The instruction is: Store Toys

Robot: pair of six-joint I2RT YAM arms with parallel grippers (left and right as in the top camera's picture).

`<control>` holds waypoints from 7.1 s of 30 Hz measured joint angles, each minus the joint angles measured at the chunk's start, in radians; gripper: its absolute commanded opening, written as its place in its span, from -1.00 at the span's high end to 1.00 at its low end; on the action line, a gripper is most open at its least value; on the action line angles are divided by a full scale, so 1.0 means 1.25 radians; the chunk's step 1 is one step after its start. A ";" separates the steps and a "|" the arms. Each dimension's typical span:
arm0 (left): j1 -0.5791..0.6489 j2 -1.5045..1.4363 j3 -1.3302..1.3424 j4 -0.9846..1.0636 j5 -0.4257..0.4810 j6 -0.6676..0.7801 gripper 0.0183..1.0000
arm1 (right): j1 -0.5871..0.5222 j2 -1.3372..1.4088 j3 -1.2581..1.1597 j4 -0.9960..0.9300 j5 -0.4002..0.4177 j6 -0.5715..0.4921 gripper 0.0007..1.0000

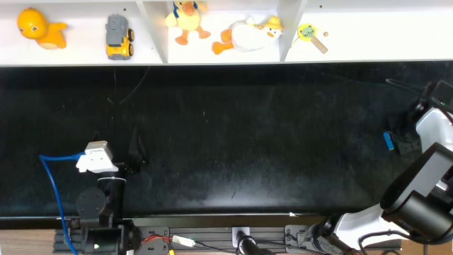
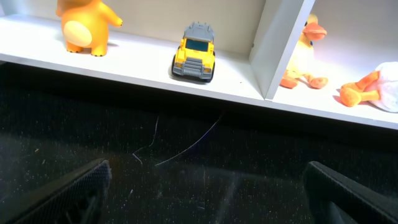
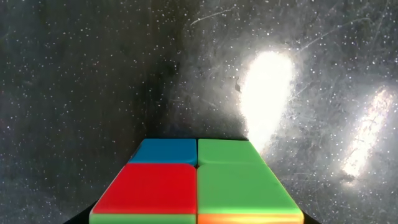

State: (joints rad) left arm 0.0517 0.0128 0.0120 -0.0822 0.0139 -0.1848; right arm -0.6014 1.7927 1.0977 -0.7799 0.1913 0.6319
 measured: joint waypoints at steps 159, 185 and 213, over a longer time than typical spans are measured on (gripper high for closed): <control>0.000 0.000 0.000 0.000 0.000 0.000 -1.00 | 0.294 -0.567 0.094 -0.028 -0.464 -0.767 -0.99; 0.000 0.000 0.000 0.000 0.000 0.000 -1.00 | 0.496 -0.890 -0.299 0.314 -0.167 -0.547 -0.99; 0.000 0.000 0.000 0.000 0.000 0.000 -1.00 | 0.530 -1.422 -0.862 0.563 -0.090 -0.197 -0.99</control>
State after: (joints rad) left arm 0.0517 0.0128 0.0116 -0.0822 0.0139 -0.1848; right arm 0.0608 0.0147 0.0196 -0.0761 0.0788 0.3859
